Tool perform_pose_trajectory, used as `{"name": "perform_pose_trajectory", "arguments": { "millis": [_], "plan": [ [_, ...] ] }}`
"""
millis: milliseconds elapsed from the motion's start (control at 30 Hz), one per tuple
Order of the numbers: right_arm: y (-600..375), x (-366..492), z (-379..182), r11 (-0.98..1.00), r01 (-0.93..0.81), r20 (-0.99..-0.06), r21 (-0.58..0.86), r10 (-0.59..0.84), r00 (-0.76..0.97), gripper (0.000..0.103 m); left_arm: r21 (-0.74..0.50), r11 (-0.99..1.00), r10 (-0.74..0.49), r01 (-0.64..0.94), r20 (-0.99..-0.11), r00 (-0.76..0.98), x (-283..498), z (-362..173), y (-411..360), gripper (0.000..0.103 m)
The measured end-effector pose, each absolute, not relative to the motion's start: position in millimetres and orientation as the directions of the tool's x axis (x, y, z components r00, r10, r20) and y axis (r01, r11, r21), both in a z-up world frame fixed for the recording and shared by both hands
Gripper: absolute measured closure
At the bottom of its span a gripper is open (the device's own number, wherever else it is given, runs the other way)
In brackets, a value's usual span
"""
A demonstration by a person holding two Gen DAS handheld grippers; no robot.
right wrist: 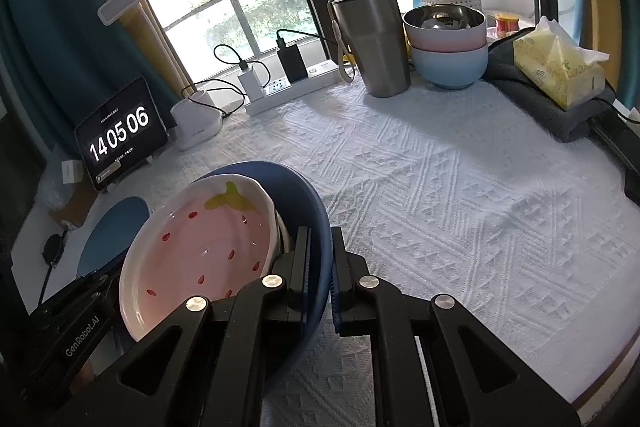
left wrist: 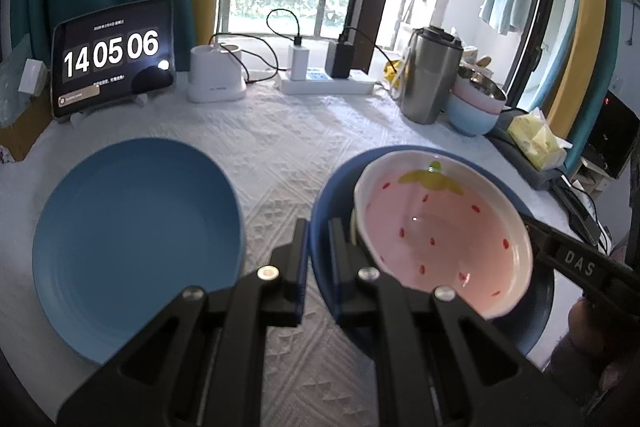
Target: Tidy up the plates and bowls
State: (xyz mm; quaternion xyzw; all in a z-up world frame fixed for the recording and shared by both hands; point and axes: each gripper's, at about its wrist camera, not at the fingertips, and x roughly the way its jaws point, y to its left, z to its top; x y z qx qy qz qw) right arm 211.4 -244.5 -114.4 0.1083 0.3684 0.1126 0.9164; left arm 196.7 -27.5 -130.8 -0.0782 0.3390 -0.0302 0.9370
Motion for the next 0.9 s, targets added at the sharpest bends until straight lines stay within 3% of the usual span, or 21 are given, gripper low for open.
{"name": "perform_pose_trajectory", "arguments": {
  "millis": [900],
  "plan": [
    [-234,201,-84,0.95,-0.147,-0.613,0.274,0.29,0.735,0.093,-0.184,0.983,-0.116,0.011,-0.569,0.815,181,-99,-14,0.096]
  ]
}}
